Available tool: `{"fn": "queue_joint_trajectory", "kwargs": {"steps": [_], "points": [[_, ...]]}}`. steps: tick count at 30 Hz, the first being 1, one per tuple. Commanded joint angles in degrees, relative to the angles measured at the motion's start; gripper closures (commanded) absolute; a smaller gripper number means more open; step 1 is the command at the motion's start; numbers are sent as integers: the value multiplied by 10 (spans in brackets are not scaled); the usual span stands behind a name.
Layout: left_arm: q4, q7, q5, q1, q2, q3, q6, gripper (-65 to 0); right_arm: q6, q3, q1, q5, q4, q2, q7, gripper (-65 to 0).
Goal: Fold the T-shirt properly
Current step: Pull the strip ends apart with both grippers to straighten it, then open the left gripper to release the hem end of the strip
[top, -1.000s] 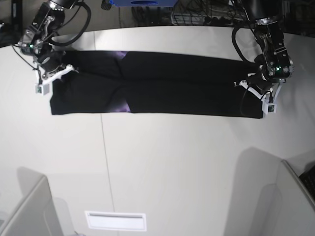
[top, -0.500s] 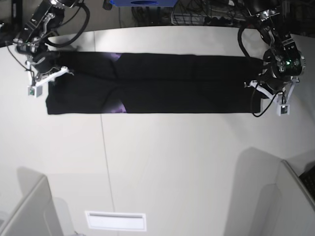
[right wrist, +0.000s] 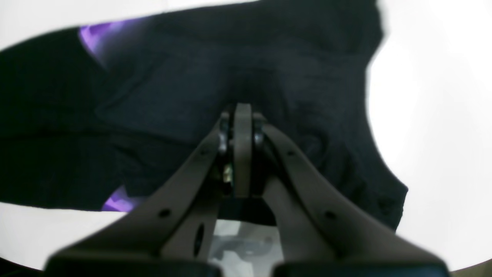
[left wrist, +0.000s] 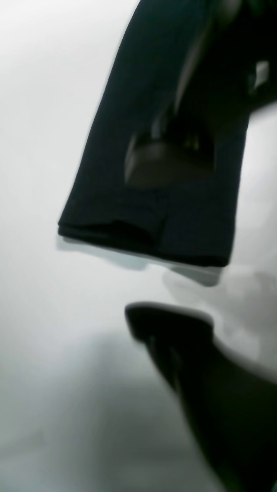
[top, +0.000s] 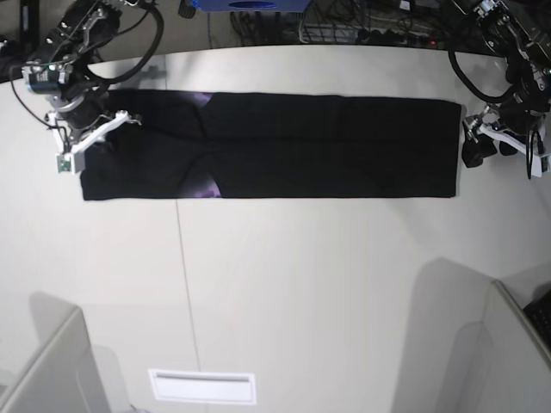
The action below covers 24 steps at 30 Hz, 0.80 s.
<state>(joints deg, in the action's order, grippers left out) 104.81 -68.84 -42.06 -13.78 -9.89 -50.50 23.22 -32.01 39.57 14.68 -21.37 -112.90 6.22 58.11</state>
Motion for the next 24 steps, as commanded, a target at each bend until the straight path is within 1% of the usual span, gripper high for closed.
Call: {"fn": "queue_joint_trajectory", "kwargs": {"steps": [1,2,5,10,15,18,19,20,22,24], "points": [[-6,7,-3,9,-8,-4,4,-568,-1,-9,0,-7,-12,-4,-14,0],[-26,7,-3,16,-8,-4,4,-573,-1,-17,1,-7,-12,-5,-14,0],[-88,7,-4,30,-20,-2,4,-546,-1,-36,12,-7,-13,-5,-18,0],[-147,9,-3,47,-40,58,4,-499,-1,-41,17,-7,-13,-3,-19,0],[-191,56,-2,42,-41,105,2,-457,-1,-41,19,-7,-13,-3,-19,0],[-226,71,-2,41,-41,120,2,-408,-1,-38,19,-7,-13,-3,-19,0],[-235,73,-2,40,-41,120,2,-382,-1,-37,19,-7,-13,-3,-19,0],[-243,74,-2,40,-41,120,2,-341,-1,-37,19,-7,-13,-3,-19,0],[-251,74,-2,40,-41,120,2,-216,-1,-37,19,-7,-13,-3,-19,0],[-252,74,-2,40,-46,120,2,-54,-1,-37,19,-7,-13,-3,-19,0]]}}
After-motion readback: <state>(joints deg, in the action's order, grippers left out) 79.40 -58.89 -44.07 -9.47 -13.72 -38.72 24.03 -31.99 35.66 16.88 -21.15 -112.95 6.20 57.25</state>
